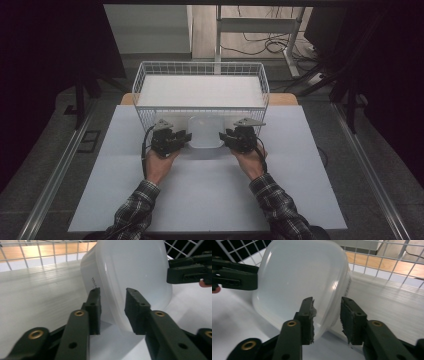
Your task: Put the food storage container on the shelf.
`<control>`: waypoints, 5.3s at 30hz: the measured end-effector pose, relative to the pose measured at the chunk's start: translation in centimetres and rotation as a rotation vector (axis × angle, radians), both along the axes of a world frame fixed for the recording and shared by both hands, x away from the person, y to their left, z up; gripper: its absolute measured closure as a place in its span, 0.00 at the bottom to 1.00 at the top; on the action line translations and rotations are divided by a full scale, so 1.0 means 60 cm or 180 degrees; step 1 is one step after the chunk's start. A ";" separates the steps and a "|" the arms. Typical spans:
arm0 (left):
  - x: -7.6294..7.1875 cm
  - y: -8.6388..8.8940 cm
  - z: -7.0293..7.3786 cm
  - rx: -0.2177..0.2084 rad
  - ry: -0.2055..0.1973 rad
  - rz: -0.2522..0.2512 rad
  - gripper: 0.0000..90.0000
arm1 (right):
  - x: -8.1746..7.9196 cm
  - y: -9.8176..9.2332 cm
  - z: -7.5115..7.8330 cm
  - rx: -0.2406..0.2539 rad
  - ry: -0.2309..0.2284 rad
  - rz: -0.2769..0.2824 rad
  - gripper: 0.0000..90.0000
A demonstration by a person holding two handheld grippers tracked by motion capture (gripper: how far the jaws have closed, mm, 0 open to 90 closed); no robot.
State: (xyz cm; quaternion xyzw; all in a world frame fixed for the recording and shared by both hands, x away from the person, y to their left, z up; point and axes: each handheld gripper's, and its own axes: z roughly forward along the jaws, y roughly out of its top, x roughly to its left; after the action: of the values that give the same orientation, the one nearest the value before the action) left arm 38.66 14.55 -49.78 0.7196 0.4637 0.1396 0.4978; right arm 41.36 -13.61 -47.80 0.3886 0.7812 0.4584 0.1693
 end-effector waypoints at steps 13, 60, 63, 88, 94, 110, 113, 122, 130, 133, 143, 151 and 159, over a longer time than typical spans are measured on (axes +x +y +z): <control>-0.001 0.002 0.009 0.0015 -0.0071 0.0037 0.56 | 0.003 -0.007 -0.002 0.0037 -0.0015 -0.0074 0.65; -0.240 0.048 -0.040 0.0290 -0.0141 -0.0466 0.02 | 0.021 0.093 -0.074 -0.0134 -0.0032 0.0149 0.99; -0.240 0.048 -0.041 0.0304 -0.0144 -0.0464 0.02 | 0.026 0.095 -0.076 -0.0150 -0.0038 0.0134 0.99; -0.244 0.069 -0.038 0.0294 -0.0184 -0.0345 0.03 | -0.001 0.096 -0.051 -0.0219 0.0020 0.0250 0.57; -0.244 0.070 -0.039 0.0273 -0.0176 -0.0336 0.03 | -0.012 0.086 -0.045 -0.0250 0.0096 0.0327 0.39; -0.241 0.067 -0.044 0.0298 -0.0132 -0.0362 0.03 | -0.046 0.064 -0.031 -0.0235 0.0133 0.0577 0.12; -0.240 0.067 -0.045 0.0311 -0.0117 -0.0362 0.03 | -0.051 0.063 -0.031 -0.0255 0.0162 0.0620 0.10; -0.238 0.068 -0.048 0.0377 -0.0104 -0.0352 0.04 | -0.064 0.050 -0.026 -0.0320 0.0154 0.0695 0.06; -0.237 0.068 -0.048 0.0363 -0.0082 -0.0402 0.04 | -0.074 0.035 -0.028 -0.0369 0.0199 0.0715 0.05; -0.237 0.067 -0.049 0.0384 -0.0072 -0.0417 0.04 | -0.078 0.030 -0.027 -0.0370 0.0209 0.0722 0.04; -0.237 0.064 -0.050 0.0420 -0.0060 -0.0444 0.04 | -0.095 0.003 -0.015 -0.0322 0.0230 0.0700 0.01; -0.238 0.062 -0.050 0.0457 -0.0073 -0.0450 0.04 | -0.111 -0.013 -0.007 -0.0318 0.0188 0.0685 0.00; -0.238 0.060 -0.049 0.0489 -0.0035 -0.0461 0.04 | -0.130 -0.024 -0.005 -0.0366 0.0137 0.0676 0.01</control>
State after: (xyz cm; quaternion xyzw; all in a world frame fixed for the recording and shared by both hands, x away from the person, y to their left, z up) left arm 24.35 18.17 -52.69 0.7865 0.3956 0.1423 0.4524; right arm 33.55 -15.04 -48.11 0.3031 0.8464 0.4197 0.1250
